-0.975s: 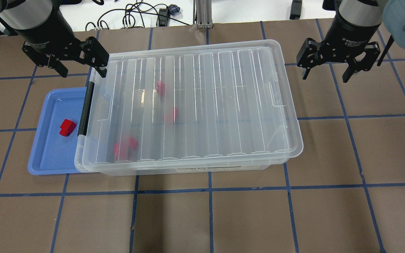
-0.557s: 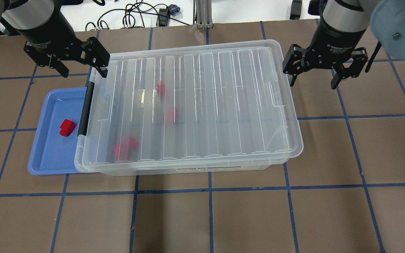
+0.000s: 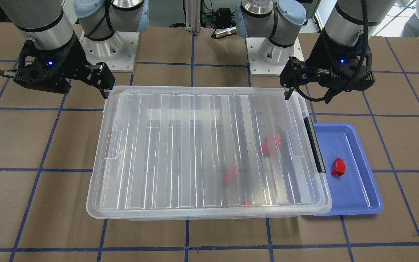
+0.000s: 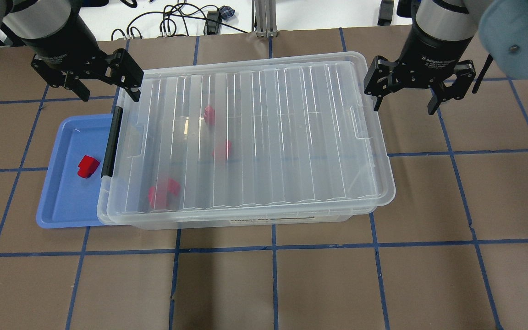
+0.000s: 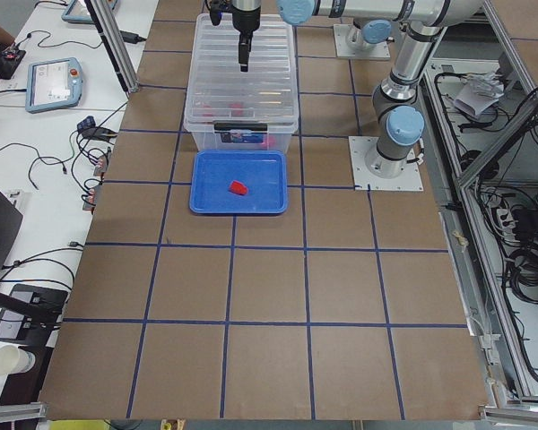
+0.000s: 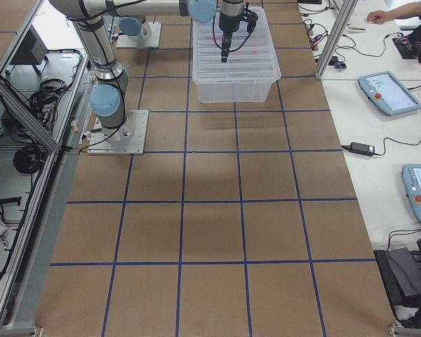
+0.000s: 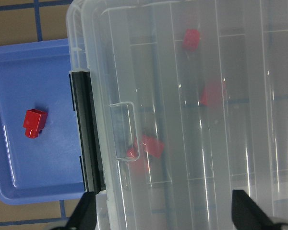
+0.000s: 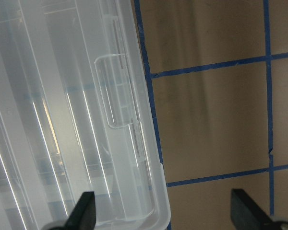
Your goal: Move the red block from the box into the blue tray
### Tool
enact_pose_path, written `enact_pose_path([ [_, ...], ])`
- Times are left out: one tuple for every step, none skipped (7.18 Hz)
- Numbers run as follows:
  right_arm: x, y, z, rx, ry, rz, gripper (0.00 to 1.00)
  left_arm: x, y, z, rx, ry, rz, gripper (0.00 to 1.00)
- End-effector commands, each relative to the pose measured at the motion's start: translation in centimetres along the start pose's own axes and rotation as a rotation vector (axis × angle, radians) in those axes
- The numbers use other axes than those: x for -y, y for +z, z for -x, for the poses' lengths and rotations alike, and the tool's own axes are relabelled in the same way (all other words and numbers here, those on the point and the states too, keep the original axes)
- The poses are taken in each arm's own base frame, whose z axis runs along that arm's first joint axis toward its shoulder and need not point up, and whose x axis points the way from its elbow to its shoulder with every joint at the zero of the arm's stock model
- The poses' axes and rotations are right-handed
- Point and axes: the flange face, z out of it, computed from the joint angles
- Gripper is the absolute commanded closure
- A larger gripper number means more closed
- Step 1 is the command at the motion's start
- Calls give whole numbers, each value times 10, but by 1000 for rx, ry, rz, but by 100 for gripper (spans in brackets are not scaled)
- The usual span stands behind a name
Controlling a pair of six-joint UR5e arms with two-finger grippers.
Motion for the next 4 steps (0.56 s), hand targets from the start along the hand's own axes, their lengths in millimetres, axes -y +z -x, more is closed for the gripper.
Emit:
enact_pose_path([
  [0, -1, -6, -3, 5, -2, 0, 0, -1, 0, -1, -2, -2, 0],
  [0, -3, -8, 0, 20, -6, 0, 0, 0, 0, 0, -2, 0, 0],
  [-8, -6, -7, 0, 20, -9, 0, 0, -1, 0, 0, -2, -1, 0],
  [-10, -10, -7, -2, 19, -25, 0, 0, -1, 0, -1, 0, -2, 0],
])
